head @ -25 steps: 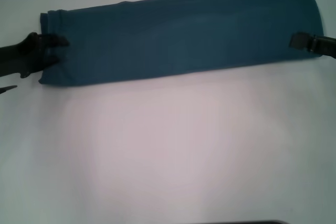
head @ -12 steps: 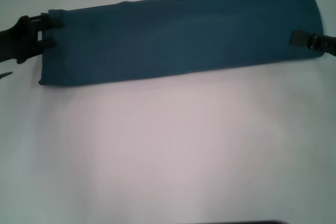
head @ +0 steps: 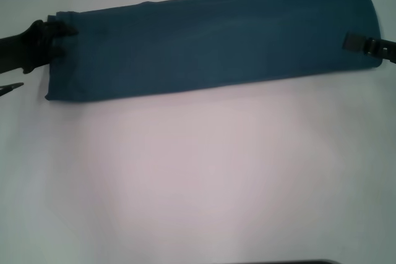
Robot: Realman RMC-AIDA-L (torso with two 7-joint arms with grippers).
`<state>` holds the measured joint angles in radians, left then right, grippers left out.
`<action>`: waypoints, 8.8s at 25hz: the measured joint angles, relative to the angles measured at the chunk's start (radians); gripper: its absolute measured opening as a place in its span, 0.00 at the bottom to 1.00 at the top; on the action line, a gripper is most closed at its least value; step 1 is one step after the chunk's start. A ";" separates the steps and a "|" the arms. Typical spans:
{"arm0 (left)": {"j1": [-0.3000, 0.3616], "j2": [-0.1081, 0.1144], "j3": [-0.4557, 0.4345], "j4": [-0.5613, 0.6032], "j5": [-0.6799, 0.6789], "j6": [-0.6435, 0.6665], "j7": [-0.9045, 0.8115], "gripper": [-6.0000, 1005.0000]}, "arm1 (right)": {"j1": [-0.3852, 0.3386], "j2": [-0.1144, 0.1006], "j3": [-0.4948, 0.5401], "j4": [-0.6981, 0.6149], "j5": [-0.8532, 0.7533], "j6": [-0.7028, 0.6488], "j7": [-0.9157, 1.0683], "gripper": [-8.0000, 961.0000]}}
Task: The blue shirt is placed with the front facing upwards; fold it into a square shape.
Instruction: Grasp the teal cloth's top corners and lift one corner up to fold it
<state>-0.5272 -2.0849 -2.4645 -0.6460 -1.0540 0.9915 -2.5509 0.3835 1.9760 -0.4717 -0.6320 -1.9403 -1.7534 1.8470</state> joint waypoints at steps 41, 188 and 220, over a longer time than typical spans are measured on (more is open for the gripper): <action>0.080 0.021 -0.029 -0.088 0.085 0.240 -0.082 0.58 | 0.004 -0.002 0.005 0.010 0.000 0.002 0.012 0.98; 0.044 -0.038 0.092 -0.053 0.055 -0.110 -0.132 0.58 | 0.009 -0.017 0.021 0.049 0.000 0.017 0.065 0.98; -0.184 0.199 0.157 -0.061 0.334 0.338 -0.143 0.58 | 0.015 -0.019 0.021 0.046 -0.032 0.031 0.060 0.98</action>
<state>-0.7112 -1.8860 -2.3075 -0.7066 -0.7197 1.3296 -2.6939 0.3988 1.9572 -0.4511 -0.5855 -1.9727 -1.7226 1.9068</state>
